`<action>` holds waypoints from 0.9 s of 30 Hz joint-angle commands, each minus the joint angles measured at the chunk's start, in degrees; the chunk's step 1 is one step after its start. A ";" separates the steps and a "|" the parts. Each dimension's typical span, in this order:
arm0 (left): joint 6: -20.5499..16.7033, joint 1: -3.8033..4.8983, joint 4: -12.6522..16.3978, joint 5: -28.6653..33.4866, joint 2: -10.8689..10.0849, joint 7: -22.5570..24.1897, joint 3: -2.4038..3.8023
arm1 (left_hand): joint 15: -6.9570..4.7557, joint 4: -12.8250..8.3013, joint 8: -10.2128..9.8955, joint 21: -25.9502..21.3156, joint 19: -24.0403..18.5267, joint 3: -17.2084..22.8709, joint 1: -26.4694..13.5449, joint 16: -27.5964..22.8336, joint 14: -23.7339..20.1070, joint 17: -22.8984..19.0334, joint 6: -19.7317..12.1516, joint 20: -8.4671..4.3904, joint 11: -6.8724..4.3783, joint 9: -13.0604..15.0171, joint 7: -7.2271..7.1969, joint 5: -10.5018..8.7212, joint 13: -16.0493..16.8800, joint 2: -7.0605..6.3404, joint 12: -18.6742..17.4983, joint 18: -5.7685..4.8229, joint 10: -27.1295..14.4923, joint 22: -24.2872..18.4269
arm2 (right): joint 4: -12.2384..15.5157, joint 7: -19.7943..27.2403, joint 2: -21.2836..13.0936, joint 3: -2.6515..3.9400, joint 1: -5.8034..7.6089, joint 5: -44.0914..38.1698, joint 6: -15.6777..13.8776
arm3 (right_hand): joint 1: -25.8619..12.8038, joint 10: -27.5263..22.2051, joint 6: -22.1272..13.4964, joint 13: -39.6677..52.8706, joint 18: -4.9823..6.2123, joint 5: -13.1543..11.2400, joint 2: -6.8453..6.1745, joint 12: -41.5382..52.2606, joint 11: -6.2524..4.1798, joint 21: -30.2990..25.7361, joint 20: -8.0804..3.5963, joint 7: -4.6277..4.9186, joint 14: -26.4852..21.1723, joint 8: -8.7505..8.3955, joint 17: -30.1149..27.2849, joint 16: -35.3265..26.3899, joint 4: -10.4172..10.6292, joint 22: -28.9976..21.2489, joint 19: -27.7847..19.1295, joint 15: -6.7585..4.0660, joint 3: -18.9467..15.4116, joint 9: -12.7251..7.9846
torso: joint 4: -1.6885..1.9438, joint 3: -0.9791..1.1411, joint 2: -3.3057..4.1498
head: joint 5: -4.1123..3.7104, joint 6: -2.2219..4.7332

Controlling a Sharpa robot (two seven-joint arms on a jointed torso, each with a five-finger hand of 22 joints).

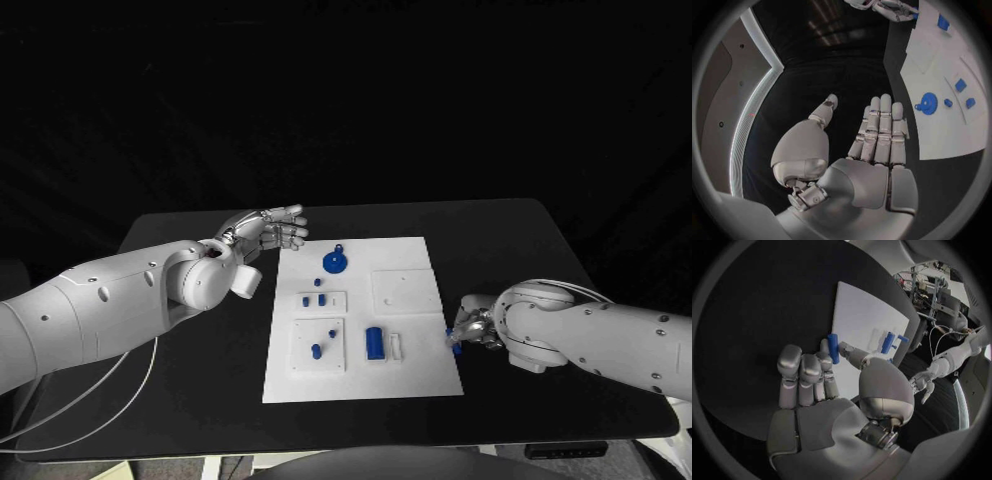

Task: Assemble the parts on the task board

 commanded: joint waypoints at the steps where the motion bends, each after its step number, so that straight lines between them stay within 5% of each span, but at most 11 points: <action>1: 0.98 0.05 0.13 -0.19 0.04 0.23 0.04 | -0.03 0.18 0.23 -0.21 0.39 0.17 0.01 -0.21 0.29 0.07 -0.38 0.18 0.13 -0.08 0.00 -0.16 -0.06 0.23 -0.02 0.54 -0.25 0.43 | 1.02 0.03 -1.10 -0.18 -0.08 -0.53 -1.32 | -0.49 0.77 0.61 0.25 3.90 0.38 0.51 0.52 -0.16 0.39 0.43 0.00 -0.03 0.20 0.09 -0.11 -0.34 0.79 0.18 -0.26 0.75 0.20 | -0.05 0.02 -0.02 | 0.04 0.03; 6: 0.92 0.05 0.10 -0.22 0.05 0.24 0.04 | -0.03 0.19 0.23 -0.23 0.39 0.16 -0.01 -0.23 0.29 0.09 -0.39 0.18 0.13 -0.09 0.00 -0.16 -0.06 0.24 -0.02 0.54 -0.25 0.44 | 3.17 0.13 -2.34 0.13 1.25 -1.09 -1.69 | -1.09 1.00 0.85 0.29 3.90 0.39 0.58 0.50 -0.22 0.46 0.43 -0.05 -0.02 0.14 0.09 -0.12 -0.64 0.77 0.25 -0.32 1.30 -0.01 | -0.07 0.04 0.03 | -0.01 0.17; 10: 1.02 0.05 0.14 -0.22 0.18 0.26 0.04 | -0.03 0.20 0.23 -0.23 0.39 0.16 -0.02 -0.24 0.29 0.10 -0.40 0.18 0.13 -0.09 0.00 -0.16 -0.06 0.25 -0.02 0.54 -0.25 0.44 | 4.77 0.11 -2.81 1.65 2.25 -1.48 -2.08 | -1.45 1.15 0.99 0.36 3.90 0.40 0.58 0.53 -0.24 0.49 0.42 -0.08 0.00 0.12 0.09 -0.12 -0.74 0.75 0.30 -0.34 1.48 -0.11 | 0.03 0.07 0.07 | 0.07 0.28; 14: 0.97 0.05 0.11 -0.23 0.27 0.26 0.04 | -0.03 0.20 0.24 -0.24 0.39 0.16 -0.03 -0.25 0.30 0.12 -0.40 0.18 0.13 -0.08 0.00 -0.16 -0.06 0.26 -0.02 0.54 -0.25 0.45 | 5.78 0.16 -2.13 1.68 3.39 1.09 -2.04 | -1.81 1.44 1.20 0.57 3.90 0.42 0.66 0.71 -0.29 0.53 0.41 -0.13 0.03 0.13 0.09 -0.11 -0.99 0.73 0.37 -0.37 1.64 -0.22 | -0.04 0.02 0.02 | 0.04 0.27; 27: 1.11 0.05 0.23 -0.23 0.41 0.31 0.05 | -0.03 0.22 0.25 -0.27 0.39 0.16 -0.06 -0.29 0.30 0.18 -0.40 0.18 0.13 -0.08 0.00 -0.16 -0.07 0.29 -0.02 0.55 -0.25 0.48 | 6.01 0.75 2.25 1.45 2.68 7.07 -1.41 | -2.82 1.50 1.39 0.58 3.90 0.46 1.28 0.52 -0.31 0.53 0.38 -0.15 0.06 -0.03 0.05 -0.16 -1.46 0.66 0.45 -0.42 1.95 -0.60 | 0.03 -0.03 0.02 | 0.31 0.03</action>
